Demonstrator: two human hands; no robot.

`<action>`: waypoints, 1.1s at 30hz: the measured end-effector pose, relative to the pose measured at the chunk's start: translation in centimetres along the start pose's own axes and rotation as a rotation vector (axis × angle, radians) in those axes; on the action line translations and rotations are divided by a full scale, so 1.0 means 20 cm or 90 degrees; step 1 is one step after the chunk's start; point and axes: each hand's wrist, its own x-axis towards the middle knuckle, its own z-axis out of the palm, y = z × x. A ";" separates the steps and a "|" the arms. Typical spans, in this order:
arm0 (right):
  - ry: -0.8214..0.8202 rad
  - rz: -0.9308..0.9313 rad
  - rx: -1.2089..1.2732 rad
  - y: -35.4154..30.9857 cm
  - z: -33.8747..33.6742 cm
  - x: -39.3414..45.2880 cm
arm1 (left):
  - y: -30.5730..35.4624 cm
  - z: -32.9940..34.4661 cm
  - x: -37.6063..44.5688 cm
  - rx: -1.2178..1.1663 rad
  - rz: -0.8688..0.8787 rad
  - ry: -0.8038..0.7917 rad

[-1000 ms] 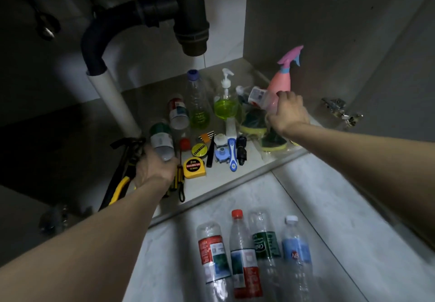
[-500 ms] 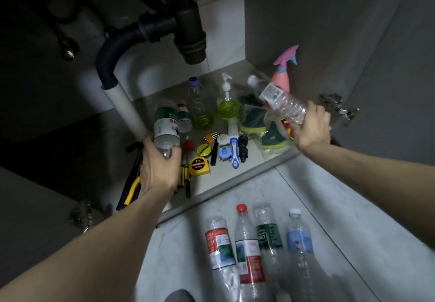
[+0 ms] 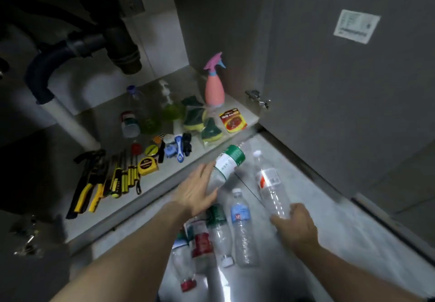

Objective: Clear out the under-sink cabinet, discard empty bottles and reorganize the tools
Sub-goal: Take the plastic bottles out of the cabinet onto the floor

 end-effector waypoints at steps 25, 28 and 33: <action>-0.207 0.108 -0.213 0.21 0.10 -0.06 | 0.07 0.44 0.47 0.025 -0.082 -0.126; -0.165 0.093 -0.234 0.13 0.07 -0.06 | 0.07 0.41 0.48 0.003 -0.097 -0.123; -0.023 0.014 -0.234 -0.16 0.05 0.00 | 0.02 0.24 0.51 -0.019 -0.109 -0.124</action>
